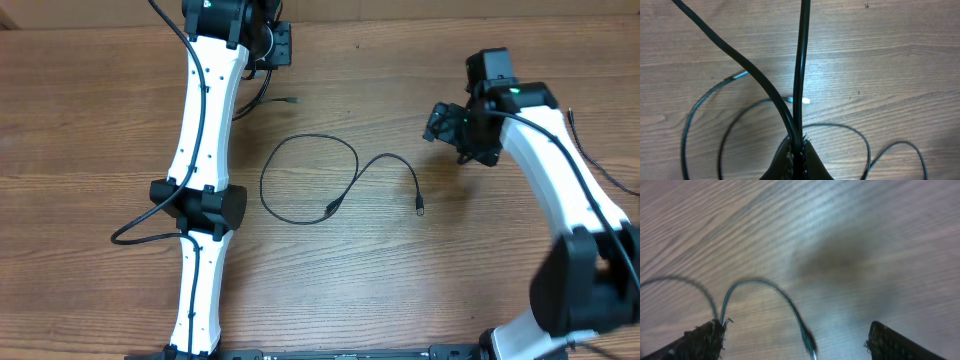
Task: Untangle cables
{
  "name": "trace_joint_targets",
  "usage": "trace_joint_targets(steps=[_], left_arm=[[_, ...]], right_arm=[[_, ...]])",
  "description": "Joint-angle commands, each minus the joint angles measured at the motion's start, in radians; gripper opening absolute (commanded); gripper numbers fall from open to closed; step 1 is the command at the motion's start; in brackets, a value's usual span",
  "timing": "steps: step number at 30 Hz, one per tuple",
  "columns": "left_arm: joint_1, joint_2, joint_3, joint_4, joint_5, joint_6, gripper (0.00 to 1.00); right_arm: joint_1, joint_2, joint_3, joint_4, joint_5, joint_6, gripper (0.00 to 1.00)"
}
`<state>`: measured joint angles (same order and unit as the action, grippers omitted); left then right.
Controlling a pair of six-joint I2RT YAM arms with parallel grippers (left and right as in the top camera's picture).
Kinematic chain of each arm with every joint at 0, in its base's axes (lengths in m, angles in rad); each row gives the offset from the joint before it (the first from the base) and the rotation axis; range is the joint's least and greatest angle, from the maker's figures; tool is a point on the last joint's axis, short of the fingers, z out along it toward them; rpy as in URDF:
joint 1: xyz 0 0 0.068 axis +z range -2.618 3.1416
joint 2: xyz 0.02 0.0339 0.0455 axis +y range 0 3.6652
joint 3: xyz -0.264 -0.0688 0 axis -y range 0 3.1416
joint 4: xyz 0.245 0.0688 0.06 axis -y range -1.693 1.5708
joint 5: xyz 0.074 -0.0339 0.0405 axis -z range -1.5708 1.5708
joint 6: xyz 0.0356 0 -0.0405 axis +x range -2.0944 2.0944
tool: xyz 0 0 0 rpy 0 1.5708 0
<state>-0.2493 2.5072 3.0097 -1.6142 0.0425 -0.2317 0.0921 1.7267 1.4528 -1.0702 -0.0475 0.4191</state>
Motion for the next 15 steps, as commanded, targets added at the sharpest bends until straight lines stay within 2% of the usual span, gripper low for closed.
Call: trace_joint_targets(steps=[1,5,8,15], left_arm=[[-0.024,-0.056,0.012,-0.018,0.013,0.02,0.04],[-0.064,-0.064,0.012,-0.019,0.044,0.038,0.05],[-0.113,-0.064,0.012,-0.006,0.043,0.038,0.04],[-0.259,-0.061,0.011,0.095,0.045,0.045,0.04]], right_arm=[[-0.004,-0.197,0.024,-0.084,0.018,0.009,0.9],[-0.004,-0.367,0.016,-0.212,0.119,0.034,0.91],[-0.004,-0.499,-0.021,-0.259,0.125,0.042,0.93],[-0.004,-0.791,-0.229,-0.245,0.125,0.142,1.0]])
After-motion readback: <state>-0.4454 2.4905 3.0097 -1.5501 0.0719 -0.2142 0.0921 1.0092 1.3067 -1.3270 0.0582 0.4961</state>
